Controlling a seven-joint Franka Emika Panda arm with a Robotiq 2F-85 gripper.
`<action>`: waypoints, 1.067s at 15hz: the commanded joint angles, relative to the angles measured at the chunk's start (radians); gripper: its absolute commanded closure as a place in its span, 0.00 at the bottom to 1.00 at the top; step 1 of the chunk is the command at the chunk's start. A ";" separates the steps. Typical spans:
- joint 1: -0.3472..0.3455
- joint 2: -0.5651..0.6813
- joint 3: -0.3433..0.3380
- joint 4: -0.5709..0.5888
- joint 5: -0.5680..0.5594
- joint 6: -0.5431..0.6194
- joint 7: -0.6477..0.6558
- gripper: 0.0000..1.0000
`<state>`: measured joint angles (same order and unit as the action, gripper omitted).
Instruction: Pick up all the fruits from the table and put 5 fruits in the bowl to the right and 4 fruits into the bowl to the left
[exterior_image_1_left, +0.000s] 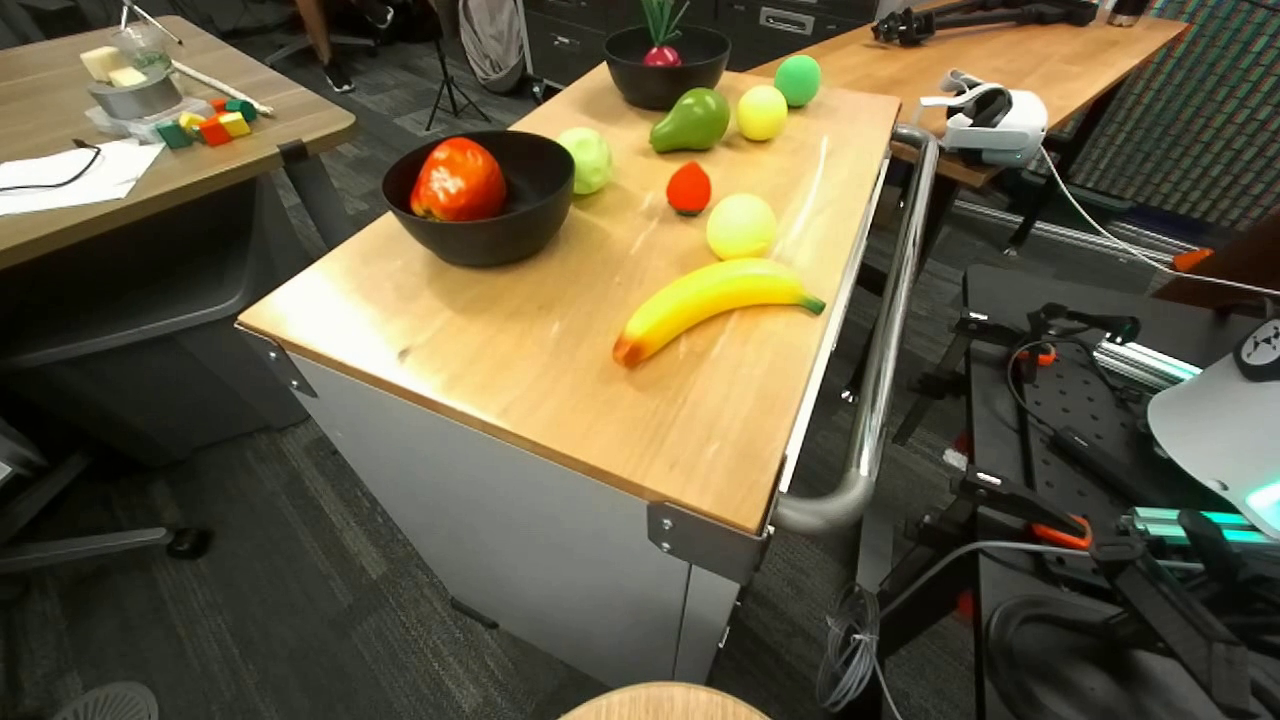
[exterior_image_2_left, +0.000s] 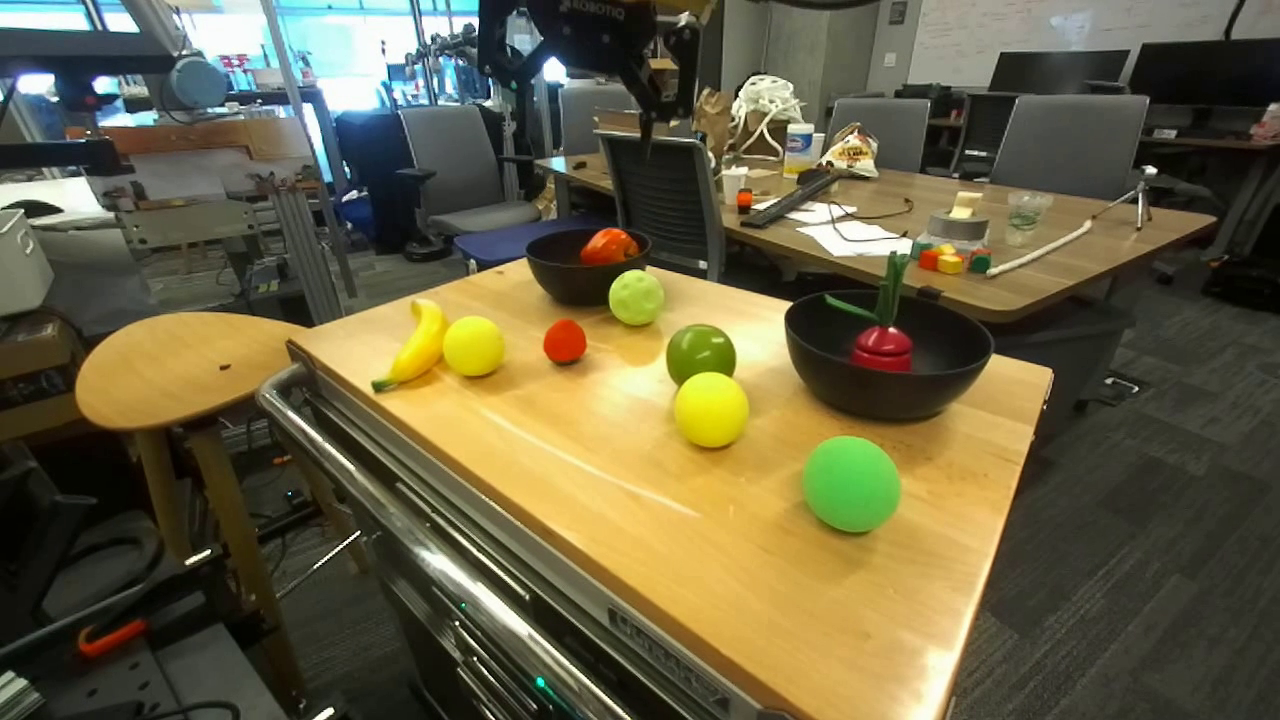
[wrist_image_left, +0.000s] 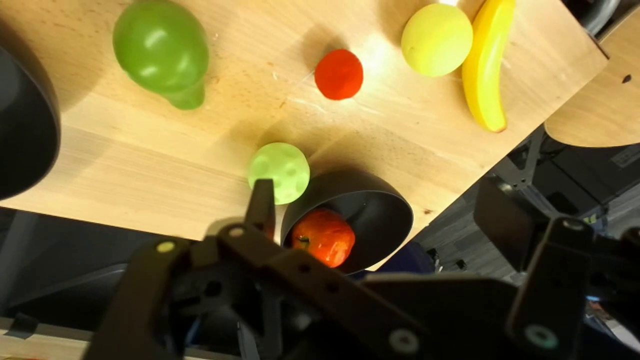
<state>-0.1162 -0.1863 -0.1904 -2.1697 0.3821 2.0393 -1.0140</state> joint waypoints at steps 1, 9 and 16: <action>0.008 0.000 -0.007 0.002 -0.002 -0.001 0.002 0.00; 0.027 0.075 0.019 0.015 -0.039 0.216 -0.043 0.00; 0.051 0.277 0.084 0.035 -0.005 0.422 -0.191 0.00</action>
<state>-0.0685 0.0044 -0.1359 -2.1696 0.3622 2.3946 -1.1404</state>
